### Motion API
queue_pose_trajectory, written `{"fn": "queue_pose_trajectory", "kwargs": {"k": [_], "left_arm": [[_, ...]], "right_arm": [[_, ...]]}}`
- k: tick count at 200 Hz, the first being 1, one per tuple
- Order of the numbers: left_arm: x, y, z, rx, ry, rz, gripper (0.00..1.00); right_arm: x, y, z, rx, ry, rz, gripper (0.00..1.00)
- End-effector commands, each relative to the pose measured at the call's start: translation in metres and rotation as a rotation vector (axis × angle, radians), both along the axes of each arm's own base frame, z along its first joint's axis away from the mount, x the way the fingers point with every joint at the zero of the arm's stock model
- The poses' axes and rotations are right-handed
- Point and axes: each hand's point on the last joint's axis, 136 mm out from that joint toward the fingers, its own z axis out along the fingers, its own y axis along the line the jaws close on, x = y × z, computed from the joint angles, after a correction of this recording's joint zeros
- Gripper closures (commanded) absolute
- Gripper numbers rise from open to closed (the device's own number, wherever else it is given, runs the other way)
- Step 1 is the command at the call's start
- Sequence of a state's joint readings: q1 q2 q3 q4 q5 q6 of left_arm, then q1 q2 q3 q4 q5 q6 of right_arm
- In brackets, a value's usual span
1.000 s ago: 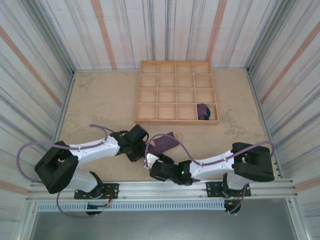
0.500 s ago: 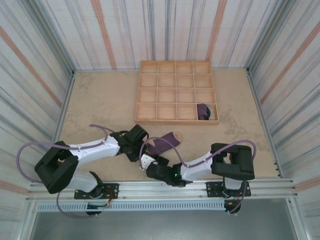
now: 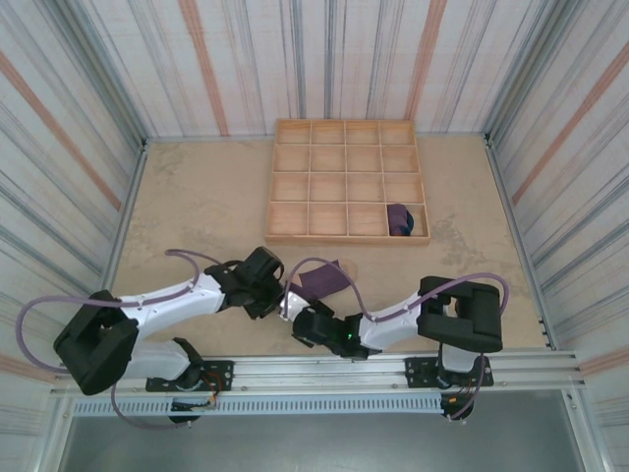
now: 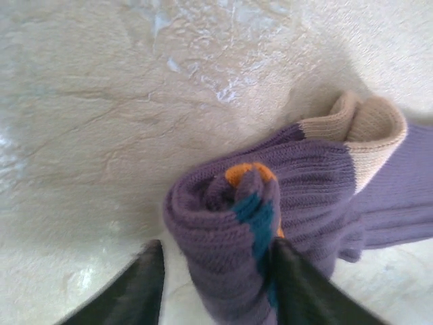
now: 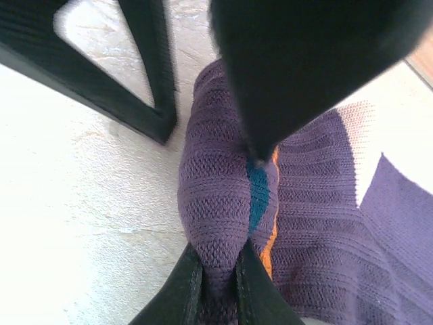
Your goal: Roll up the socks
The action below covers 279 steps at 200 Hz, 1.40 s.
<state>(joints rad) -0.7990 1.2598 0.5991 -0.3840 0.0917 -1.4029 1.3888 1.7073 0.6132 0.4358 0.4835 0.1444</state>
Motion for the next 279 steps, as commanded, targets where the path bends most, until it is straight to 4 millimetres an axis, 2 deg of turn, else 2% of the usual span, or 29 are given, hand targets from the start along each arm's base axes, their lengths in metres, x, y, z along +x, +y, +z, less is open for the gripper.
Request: {"fn": "queue_pose_trajectory", "kwargs": {"k": [1, 18, 41, 91, 147, 191, 229, 279], "left_arm": [[0.001, 0.012, 0.006, 0.017, -0.038, 0.015, 0.41], [0.002, 0.017, 0.01, 0.016, -0.055, 0.025, 0.27], [0.003, 0.022, 0.016, 0.026, -0.076, 0.029, 0.22], [0.004, 0.021, 0.018, 0.038, -0.099, 0.011, 0.21], [0.004, 0.01, 0.016, 0.012, -0.151, -0.02, 0.2], [0.004, 0.005, 0.015, 0.017, -0.179, -0.041, 0.23], [0.006, -0.006, 0.016, 0.012, -0.222, -0.077, 0.33], [0.006, -0.008, 0.008, 0.035, -0.221, -0.084, 0.41]], "right_arm": [[-0.018, -0.024, -0.037, -0.039, 0.205, 0.004, 1.0], [-0.021, -0.029, -0.042, -0.025, 0.27, -0.01, 1.0], [-0.026, -0.033, -0.049, 0.005, 0.381, -0.022, 1.0], [-0.027, -0.045, -0.058, 0.124, 0.693, -0.134, 1.0], [-0.024, -0.056, -0.066, 0.233, 0.918, -0.245, 1.0], [-0.017, -0.064, -0.073, 0.316, 1.076, -0.333, 1.0], [-0.018, -0.072, -0.088, 0.317, 1.161, -0.423, 1.0], [-0.019, -0.085, -0.099, 0.346, 1.301, -0.581, 1.0]]}}
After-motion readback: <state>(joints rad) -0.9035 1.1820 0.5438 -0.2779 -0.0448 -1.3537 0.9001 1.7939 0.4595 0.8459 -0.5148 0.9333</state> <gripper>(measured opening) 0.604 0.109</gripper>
